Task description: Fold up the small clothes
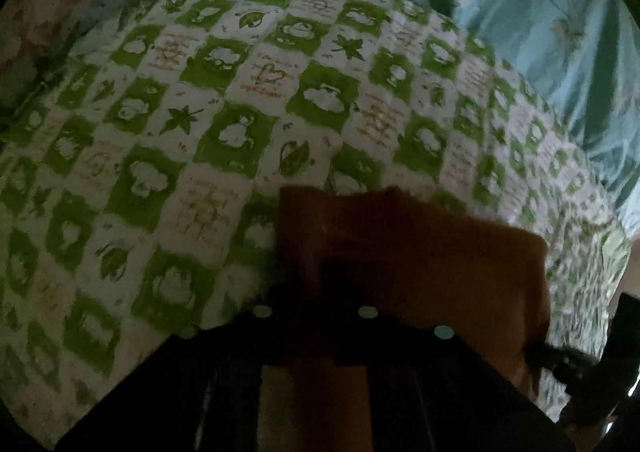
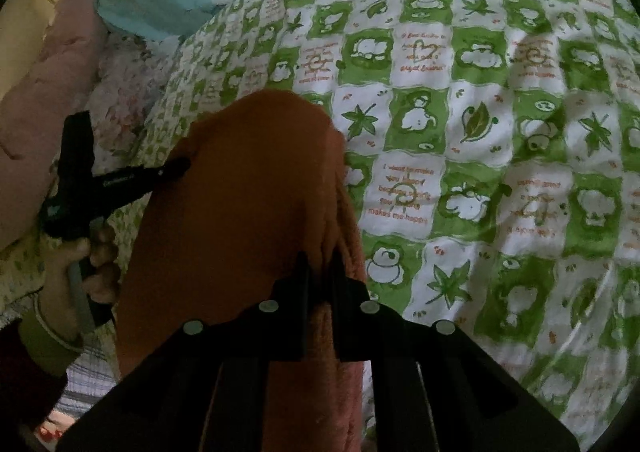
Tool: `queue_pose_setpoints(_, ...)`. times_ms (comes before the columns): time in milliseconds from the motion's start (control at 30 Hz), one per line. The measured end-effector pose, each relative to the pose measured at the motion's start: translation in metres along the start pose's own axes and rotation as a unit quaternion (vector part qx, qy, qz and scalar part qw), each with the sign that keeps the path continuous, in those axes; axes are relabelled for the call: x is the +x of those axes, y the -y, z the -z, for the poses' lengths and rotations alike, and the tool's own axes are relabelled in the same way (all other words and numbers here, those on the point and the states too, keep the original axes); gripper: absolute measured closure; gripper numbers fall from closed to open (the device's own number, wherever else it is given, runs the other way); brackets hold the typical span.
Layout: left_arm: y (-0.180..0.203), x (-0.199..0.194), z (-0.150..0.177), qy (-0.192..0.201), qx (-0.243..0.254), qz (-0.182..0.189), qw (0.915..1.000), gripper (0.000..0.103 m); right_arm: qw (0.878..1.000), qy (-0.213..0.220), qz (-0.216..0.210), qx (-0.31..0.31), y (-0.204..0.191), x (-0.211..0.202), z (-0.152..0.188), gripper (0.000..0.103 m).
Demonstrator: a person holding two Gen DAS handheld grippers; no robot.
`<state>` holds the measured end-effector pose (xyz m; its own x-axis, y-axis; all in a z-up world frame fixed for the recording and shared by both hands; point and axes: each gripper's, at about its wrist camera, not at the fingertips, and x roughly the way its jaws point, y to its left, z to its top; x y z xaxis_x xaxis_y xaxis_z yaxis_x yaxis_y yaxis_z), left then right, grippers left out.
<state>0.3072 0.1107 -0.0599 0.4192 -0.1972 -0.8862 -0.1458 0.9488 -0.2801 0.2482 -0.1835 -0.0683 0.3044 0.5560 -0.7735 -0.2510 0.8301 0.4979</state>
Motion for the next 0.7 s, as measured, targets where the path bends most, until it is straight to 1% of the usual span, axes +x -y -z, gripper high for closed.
queue_pose_setpoints(67, 0.001, -0.018, 0.014, -0.002, 0.002, 0.016, 0.9999, 0.076, 1.000, 0.009, -0.012, 0.014, -0.001, -0.015, 0.004, 0.083)
queue_pose_setpoints(100, 0.000, -0.027, 0.023, -0.002, 0.004, 0.023, 0.9997, 0.072, 1.000, 0.012, -0.017, 0.017, -0.001, -0.022, 0.007, 0.076)
queue_pose_setpoints(133, -0.002, -0.036, 0.033, -0.003, 0.006, 0.030, 0.9995, 0.065, 0.999, 0.022, -0.026, 0.022, 0.000, -0.034, 0.014, 0.069)
queue_pose_setpoints(167, -0.003, -0.049, 0.050, -0.003, 0.012, 0.040, 0.9991, 0.063, 0.999, 0.030, -0.031, 0.028, 0.001, -0.045, 0.021, 0.066)
queue_pose_setpoints(233, -0.004, -0.066, 0.080, -0.012, 0.022, 0.053, 0.9983, 0.063, 0.998, 0.034, -0.045, 0.038, 0.003, -0.060, 0.040, 0.065)
queue_pose_setpoints(333, -0.008, -0.084, 0.124, -0.031, 0.025, 0.073, 0.9966, 0.061, 0.998, 0.024, -0.047, 0.043, 0.002, -0.072, 0.071, 0.065)
queue_pose_setpoints(367, -0.008, -0.087, 0.140, -0.039, 0.020, 0.080, 0.9958, 0.058, 0.998, 0.021, -0.046, 0.045, 0.001, -0.073, 0.078, 0.065)
queue_pose_setpoints(433, -0.011, -0.093, 0.166, -0.054, 0.003, 0.102, 0.9933, 0.055, 0.998, 0.014, -0.048, 0.045, 0.001, -0.075, 0.094, 0.065)
queue_pose_setpoints(533, -0.011, -0.094, 0.186, -0.065, -0.011, 0.111, 0.9916, 0.053, 0.998, 0.008, -0.040, 0.045, 0.000, -0.072, 0.108, 0.065)
queue_pose_setpoints(567, -0.011, -0.093, 0.191, -0.069, -0.025, 0.117, 0.9904, 0.052, 0.998, 0.007, -0.041, 0.050, 0.002, -0.071, 0.111, 0.065)
queue_pose_setpoints(633, -0.010, -0.092, 0.194, -0.075, -0.041, 0.138, 0.9868, 0.051, 0.997, 0.010, -0.047, 0.057, 0.003, -0.070, 0.113, 0.065)
queue_pose_setpoints(700, -0.009, -0.089, 0.198, -0.076, -0.047, 0.142, 0.9859, 0.046, 0.997, 0.014, -0.050, 0.054, 0.002, -0.072, 0.114, 0.065)
